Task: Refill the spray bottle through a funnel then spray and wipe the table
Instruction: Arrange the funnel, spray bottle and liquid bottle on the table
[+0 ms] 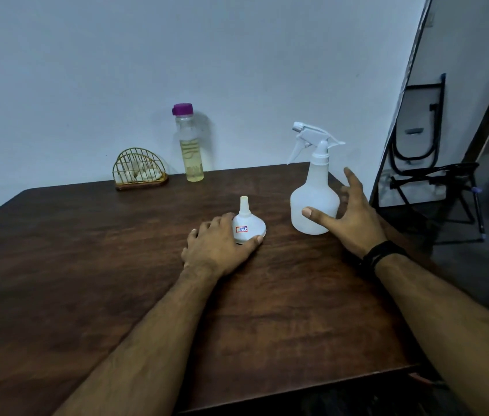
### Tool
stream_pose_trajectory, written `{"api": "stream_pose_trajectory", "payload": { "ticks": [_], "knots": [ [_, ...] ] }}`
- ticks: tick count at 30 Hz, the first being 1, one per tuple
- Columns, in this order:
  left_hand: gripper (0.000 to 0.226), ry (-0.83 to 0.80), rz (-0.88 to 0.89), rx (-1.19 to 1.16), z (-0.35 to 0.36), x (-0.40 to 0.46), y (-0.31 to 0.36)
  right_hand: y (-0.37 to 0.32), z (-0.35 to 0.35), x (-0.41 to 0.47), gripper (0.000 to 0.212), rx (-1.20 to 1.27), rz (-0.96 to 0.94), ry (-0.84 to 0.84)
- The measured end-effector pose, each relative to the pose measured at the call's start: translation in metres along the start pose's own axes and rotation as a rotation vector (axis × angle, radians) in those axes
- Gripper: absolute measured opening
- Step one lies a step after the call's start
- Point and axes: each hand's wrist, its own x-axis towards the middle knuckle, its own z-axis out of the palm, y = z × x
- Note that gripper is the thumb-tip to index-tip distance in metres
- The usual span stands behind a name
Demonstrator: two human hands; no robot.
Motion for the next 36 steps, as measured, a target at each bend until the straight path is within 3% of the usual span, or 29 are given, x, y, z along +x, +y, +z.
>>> {"api": "stream_pose_trajectory", "payload": {
  "ticks": [7, 11, 17, 23, 30, 36],
  "knots": [
    [0.098, -0.017, -0.004, -0.016, -0.004, -0.004, 0.001, -0.014, -0.013, -0.054, 0.097, -0.052, -0.074, 0.125],
    [0.099, 0.007, -0.015, -0.051, -0.007, -0.008, -0.002, -0.035, 0.005, -0.086, 0.073, -0.058, -0.201, 0.092],
    [0.078, 0.076, 0.012, -0.107, -0.014, -0.021, -0.017, -0.091, 0.07, -0.118, 0.045, 0.05, -0.425, -0.034],
    [0.059, 0.075, 0.027, -0.125, -0.04, -0.018, -0.078, -0.14, 0.137, -0.105, 0.047, 0.109, -0.369, -0.201],
    [0.044, 0.172, -0.004, -0.141, -0.061, 0.035, -0.16, -0.17, 0.21, -0.041, 0.065, 0.065, -0.325, -0.207],
    [0.05, 0.238, -0.077, -0.18, -0.071, 0.108, -0.209, -0.175, 0.267, 0.036, 0.079, -0.07, -0.237, -0.155]
  ]
}}
